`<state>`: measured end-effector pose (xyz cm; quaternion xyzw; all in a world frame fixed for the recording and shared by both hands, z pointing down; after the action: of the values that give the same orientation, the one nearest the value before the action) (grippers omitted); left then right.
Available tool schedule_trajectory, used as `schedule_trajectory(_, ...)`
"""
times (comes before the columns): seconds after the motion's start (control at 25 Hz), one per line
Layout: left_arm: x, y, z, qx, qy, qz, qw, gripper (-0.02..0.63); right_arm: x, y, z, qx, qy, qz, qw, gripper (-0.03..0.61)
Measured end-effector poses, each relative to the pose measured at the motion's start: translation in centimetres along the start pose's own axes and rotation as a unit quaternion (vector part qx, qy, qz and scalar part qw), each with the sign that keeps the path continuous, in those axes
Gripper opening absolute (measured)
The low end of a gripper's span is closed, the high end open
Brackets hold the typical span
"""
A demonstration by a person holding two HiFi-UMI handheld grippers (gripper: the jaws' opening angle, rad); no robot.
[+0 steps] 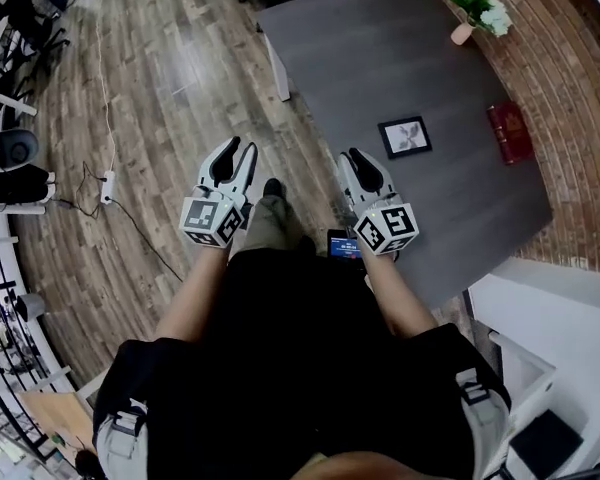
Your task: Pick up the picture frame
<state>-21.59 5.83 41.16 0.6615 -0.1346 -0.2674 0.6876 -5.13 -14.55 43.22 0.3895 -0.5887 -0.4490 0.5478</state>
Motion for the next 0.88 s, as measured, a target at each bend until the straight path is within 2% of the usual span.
schedule_trajectory(0.24, -0.9, 0.3, 8.7, -0.019, 0.077, 0.004, 0.9969, 0.115, 4.8, 0.0, 0.8, 0.018, 0.088, 0.007, 0.996, 0.087)
schedule_trajectory(0.4, -0.4, 1.4, 16.1, -0.045, 0.156, 0.017, 0.9866, 0.117, 8.3, 0.2, 1.6, 0.019, 0.168, 0.017, 0.985, 0.087)
schedule_trajectory(0.64, 3.6, 2.7, 25.8, -0.081, 0.295, 0.036, 0.9516, 0.115, 12.1, -0.5, 1.5, 0.034, 0.28, 0.035, 0.959, 0.087)
schedule_trajectory(0.88, 7.9, 2.9, 31.6, -0.101, 0.407, 0.054, 0.9064, 0.117, 13.8, -2.0, 0.6, 0.058, 0.355, 0.02, 0.933, 0.087)
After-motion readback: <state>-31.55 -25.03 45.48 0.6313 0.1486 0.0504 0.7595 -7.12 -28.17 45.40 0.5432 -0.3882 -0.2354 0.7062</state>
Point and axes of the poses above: the fingertips, and each gripper's own axes: z forward along the fingers, x to its right, y out of its underside, the point moved 6 cm from there along -z, backward along the fingers, and after that the axes turned 8 degrees about -y, right-handed, at the moved point
